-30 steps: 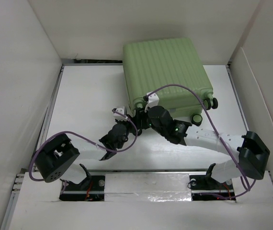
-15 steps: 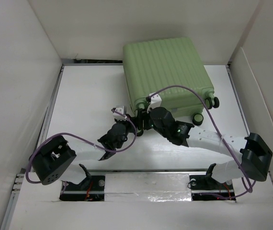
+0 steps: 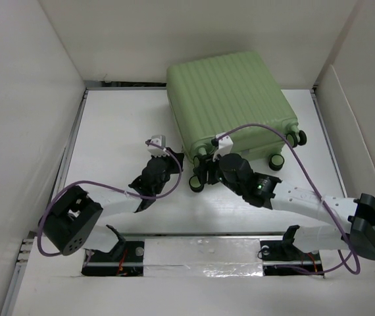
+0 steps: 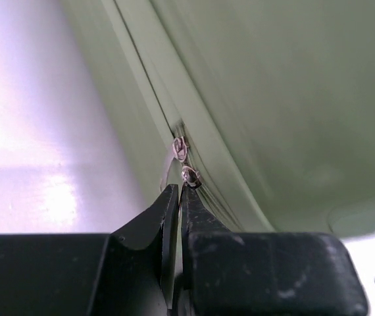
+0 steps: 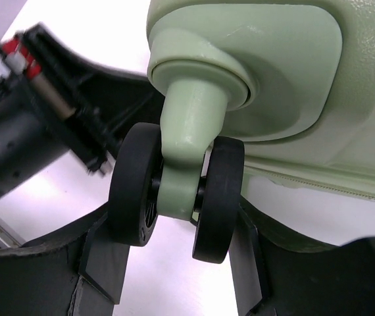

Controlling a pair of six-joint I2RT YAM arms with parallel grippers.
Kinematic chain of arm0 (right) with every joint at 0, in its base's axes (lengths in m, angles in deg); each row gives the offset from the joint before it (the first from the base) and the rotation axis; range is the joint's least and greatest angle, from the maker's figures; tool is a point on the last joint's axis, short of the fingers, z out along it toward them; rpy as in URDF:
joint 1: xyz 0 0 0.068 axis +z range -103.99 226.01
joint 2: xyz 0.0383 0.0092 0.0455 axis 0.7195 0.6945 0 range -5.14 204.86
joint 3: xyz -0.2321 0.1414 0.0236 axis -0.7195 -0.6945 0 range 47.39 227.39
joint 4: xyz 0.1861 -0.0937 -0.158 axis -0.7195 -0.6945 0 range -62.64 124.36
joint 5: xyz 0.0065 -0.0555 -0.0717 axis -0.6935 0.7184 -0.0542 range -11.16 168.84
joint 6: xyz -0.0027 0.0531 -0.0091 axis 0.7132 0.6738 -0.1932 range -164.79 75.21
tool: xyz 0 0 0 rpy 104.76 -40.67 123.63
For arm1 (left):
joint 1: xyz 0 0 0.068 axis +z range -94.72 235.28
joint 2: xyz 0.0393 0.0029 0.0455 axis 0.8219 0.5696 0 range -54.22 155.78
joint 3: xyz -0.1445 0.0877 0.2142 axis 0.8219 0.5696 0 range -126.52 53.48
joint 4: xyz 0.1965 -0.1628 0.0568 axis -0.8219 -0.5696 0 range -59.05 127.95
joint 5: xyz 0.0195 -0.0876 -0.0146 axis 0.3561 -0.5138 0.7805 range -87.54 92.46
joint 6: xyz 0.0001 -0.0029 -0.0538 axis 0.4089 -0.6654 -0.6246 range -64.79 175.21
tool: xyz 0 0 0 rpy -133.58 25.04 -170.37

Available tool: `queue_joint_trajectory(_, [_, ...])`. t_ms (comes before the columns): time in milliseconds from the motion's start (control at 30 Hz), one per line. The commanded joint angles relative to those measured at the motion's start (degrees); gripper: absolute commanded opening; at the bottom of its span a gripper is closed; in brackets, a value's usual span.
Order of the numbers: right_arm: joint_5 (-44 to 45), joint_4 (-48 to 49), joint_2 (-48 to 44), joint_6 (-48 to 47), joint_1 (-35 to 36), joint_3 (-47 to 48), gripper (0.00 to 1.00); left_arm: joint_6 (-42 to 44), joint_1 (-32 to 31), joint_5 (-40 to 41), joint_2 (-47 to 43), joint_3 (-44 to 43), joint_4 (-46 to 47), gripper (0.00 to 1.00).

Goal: Pack the luggage

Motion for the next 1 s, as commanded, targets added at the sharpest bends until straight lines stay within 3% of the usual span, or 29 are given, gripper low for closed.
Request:
queue_joint_trajectory(0, [2.1,2.0,-4.4,-2.2,0.1,0.6,0.00,2.5,7.4,14.5,2.7,-3.1,-3.7,0.00])
queue_joint_trajectory(233, [0.4,3.6,-1.6,-2.6,1.8,2.4,0.00,-0.3,8.2,15.5,5.5,-6.3,-6.6,0.00])
queue_joint_trajectory(300, [0.2,3.9,-0.4,-3.1,2.4,3.3,0.00,-1.8,8.2,16.5,3.9,-5.5,-7.4,0.17])
queue_joint_trajectory(333, [-0.2,4.0,0.0,-3.2,2.4,3.9,0.00,-2.6,8.7,16.5,1.1,-4.6,-8.8,0.41])
queue_joint_trajectory(400, [-0.7,4.8,0.8,-3.6,2.9,5.4,0.00,-3.7,8.8,17.5,-2.6,-3.2,-9.3,0.59])
queue_joint_trajectory(433, [-1.3,5.1,1.6,-3.7,2.9,6.0,0.00,-4.6,8.8,18.2,-7.0,-2.2,-11.2,0.73])
queue_joint_trajectory(567, [-2.4,4.8,4.0,-4.5,3.4,9.1,0.00,-7.5,8.8,19.5,-19.2,-1.8,-17.8,0.87])
queue_joint_trajectory(667, [-4.3,5.1,5.3,-5.4,4.0,11.0,0.14,-8.4,8.8,14.7,-27.9,-2.0,-21.7,0.88])
queue_joint_trajectory(700, [-5.2,5.3,5.5,-5.9,4.7,11.9,0.30,-9.2,8.8,11.5,-31.5,-2.1,-23.6,0.89])
queue_joint_trajectory(733, [-5.2,5.1,5.4,-6.2,4.7,12.3,0.39,-9.2,8.0,10.2,-33.2,-2.0,-24.2,0.89])
queue_joint_trajectory(767, [-5.2,4.4,4.6,-6.9,5.3,12.6,0.57,-9.0,7.4,8.0,-35.1,-1.8,-24.9,0.89])
queue_joint_trajectory(833, [-5.1,3.5,3.1,-7.6,5.9,13.1,0.79,-9.1,7.3,6.4,-40.4,-1.1,-27.3,0.99])
queue_joint_trajectory(867, [-5.0,2.8,2.2,-8.3,5.9,13.2,0.96,-9.9,7.3,5.5,-42.3,-1.1,-29.2,0.99])
queue_joint_trajectory(967, [-3.1,-0.6,-2.5,-9.7,5.9,13.7,1.00,-10.7,7.3,3.1,-48.3,-2.4,-35.7,0.99])
